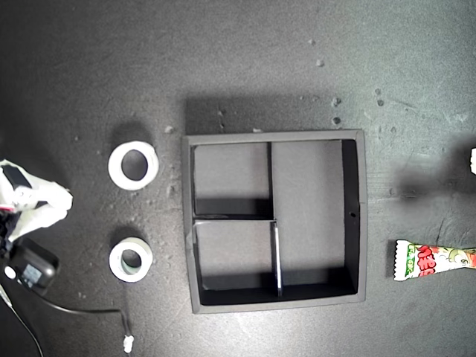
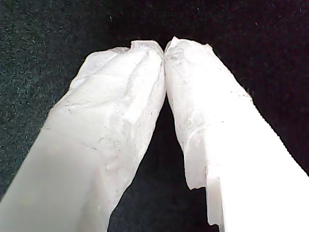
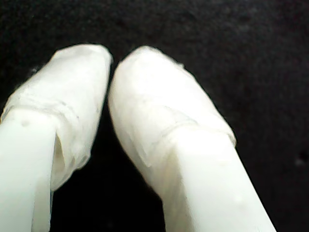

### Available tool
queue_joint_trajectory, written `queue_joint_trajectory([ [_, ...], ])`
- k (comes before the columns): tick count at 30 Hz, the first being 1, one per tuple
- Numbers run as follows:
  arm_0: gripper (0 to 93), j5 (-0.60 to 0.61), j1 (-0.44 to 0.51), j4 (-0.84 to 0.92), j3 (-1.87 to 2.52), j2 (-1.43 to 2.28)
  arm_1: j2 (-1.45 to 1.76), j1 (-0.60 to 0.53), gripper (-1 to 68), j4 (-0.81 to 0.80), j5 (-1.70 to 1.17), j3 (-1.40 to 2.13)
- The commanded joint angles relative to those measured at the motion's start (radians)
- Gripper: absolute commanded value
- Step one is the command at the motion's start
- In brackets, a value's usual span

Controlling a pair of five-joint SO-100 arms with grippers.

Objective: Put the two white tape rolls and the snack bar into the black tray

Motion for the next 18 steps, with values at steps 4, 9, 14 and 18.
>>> queue_joint_trajectory([
  [4,0.1,-0.107,0.052,-0.003,0.057,0.048,0.002,0.005,0.0,-0.138,-0.184,0.011],
  [9,0.2,-0.127,0.058,-0.057,0.057,0.048,0.002,-0.06,0.0,-0.325,-0.245,0.011],
  [14,2.5,-0.36,0.075,-0.034,0.057,0.048,0.002,-0.146,-0.1,-0.479,-0.552,0.011],
  [18,0.2,-0.14,0.124,-0.163,0.057,0.049,0.002,-0.187,-0.1,-0.561,-0.577,0.011],
])
